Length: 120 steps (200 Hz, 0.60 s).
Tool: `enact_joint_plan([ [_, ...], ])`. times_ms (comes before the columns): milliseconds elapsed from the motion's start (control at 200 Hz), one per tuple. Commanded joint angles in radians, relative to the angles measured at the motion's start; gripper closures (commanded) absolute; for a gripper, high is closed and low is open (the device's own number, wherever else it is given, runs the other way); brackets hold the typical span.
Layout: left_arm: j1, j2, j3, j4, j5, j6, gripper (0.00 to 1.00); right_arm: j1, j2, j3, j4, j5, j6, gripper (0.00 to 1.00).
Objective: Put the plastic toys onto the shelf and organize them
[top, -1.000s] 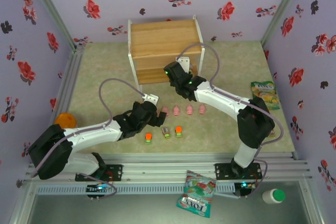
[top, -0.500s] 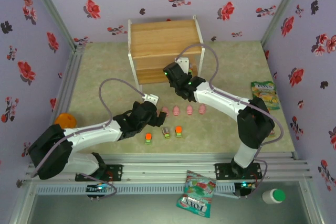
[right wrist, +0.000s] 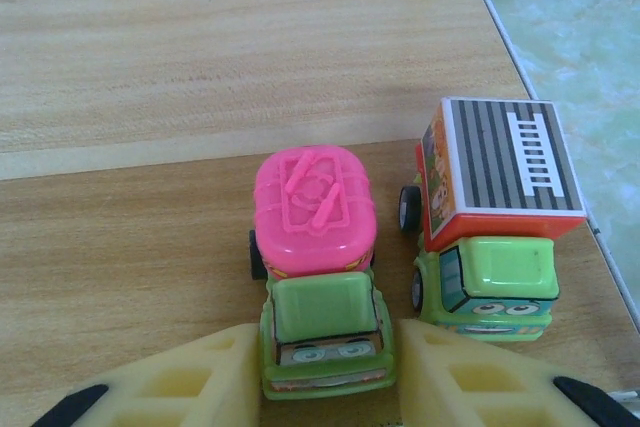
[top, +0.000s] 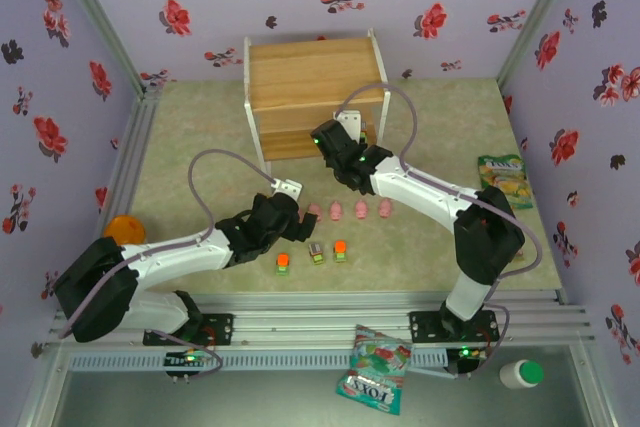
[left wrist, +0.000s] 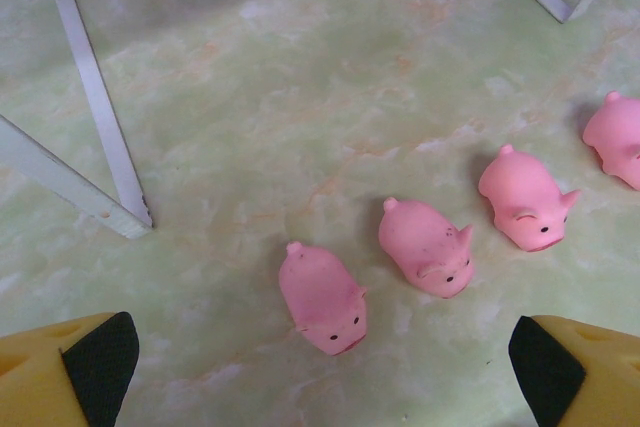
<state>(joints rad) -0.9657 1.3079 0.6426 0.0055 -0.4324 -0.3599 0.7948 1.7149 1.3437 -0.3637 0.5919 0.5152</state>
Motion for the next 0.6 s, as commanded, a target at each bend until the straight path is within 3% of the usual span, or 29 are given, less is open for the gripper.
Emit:
enact_joint_plan([
  [0, 0.006, -0.004, 0.025, -0.018, 0.006, 0.018, 0.00, 0.009, -0.039, 0.011, -0.018, 0.026, -0.014, 0.61],
  [595, 0.005, -0.010, 0.022, -0.018, 0.006, 0.019, 0.00, 0.111, -0.133, -0.036, -0.039, 0.090, 0.012, 0.61],
])
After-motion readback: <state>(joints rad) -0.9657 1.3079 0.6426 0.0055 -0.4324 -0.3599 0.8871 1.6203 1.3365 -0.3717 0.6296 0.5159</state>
